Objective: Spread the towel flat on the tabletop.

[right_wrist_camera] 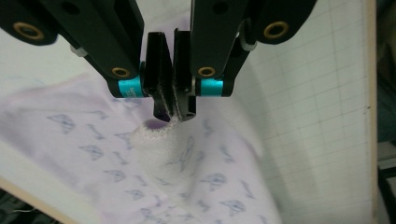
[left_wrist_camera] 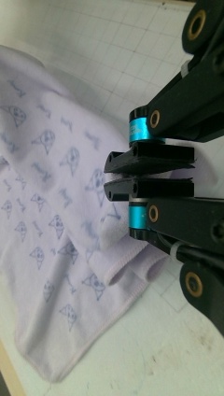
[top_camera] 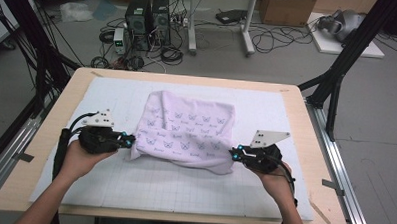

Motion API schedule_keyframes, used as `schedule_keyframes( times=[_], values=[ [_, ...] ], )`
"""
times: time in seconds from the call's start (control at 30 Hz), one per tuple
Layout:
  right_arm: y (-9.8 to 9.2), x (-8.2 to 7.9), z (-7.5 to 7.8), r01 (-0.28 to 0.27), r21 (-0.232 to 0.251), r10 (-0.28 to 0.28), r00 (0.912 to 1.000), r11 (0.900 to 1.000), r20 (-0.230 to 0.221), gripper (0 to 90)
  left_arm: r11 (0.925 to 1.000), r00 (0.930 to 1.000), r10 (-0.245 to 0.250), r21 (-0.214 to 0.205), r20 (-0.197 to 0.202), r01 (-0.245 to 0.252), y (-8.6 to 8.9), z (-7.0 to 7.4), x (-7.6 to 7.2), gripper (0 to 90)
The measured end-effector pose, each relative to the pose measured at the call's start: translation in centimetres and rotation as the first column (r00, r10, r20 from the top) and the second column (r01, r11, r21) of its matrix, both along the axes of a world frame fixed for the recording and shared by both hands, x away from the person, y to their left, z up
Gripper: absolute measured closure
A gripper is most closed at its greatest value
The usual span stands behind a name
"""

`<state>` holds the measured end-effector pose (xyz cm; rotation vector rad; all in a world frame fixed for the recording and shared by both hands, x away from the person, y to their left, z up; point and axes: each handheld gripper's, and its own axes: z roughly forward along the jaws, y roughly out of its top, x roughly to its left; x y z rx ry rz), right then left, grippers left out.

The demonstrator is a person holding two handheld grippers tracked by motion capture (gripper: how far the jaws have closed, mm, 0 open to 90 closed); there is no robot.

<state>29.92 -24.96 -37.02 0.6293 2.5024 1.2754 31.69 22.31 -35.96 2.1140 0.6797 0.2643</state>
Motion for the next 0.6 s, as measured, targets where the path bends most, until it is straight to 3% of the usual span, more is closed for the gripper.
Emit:
schedule_keyframes(
  times=[0.1,0.2,0.37,0.5,0.6],
  values=[
    [-0.8,0.7,0.0,0.034,0.007,-0.034,0.9994,0.9994,0.004,87.4,0.9992,0.9991,0.039,-0.006,-0.015,-0.039,0.5,-0.7,0.9,84.5],
    [-1.4,2.5,-1.3,0.080,-0.022,-0.081,0.9963,0.9965,-0.029,87.3,0.9967,0.9962,0.081,0.007,-0.030,-0.081,0.3,-2.2,2.3,85.0],
    [-1.2,5.1,-3.6,0.106,-0.048,-0.111,0.9885,0.9932,-0.103,87.0,0.9895,0.9892,0.124,0.084,-0.078,-0.117,-0.6,-5.1,4.5,85.2],
    [-0.8,6.3,-5.1,0.108,-0.068,-0.118,0.9815,0.9918,-0.151,80.1,0.9876,0.9876,0.136,0.090,-0.079,-0.128,-0.5,-5.5,5.0,84.5],
    [-1.1,6.3,-5.0,0.108,-0.055,-0.115,0.9815,0.9926,-0.153,74.6,0.9843,0.9838,0.161,0.086,-0.079,-0.154,0.3,-5.1,4.9,79.3]
  ],
)
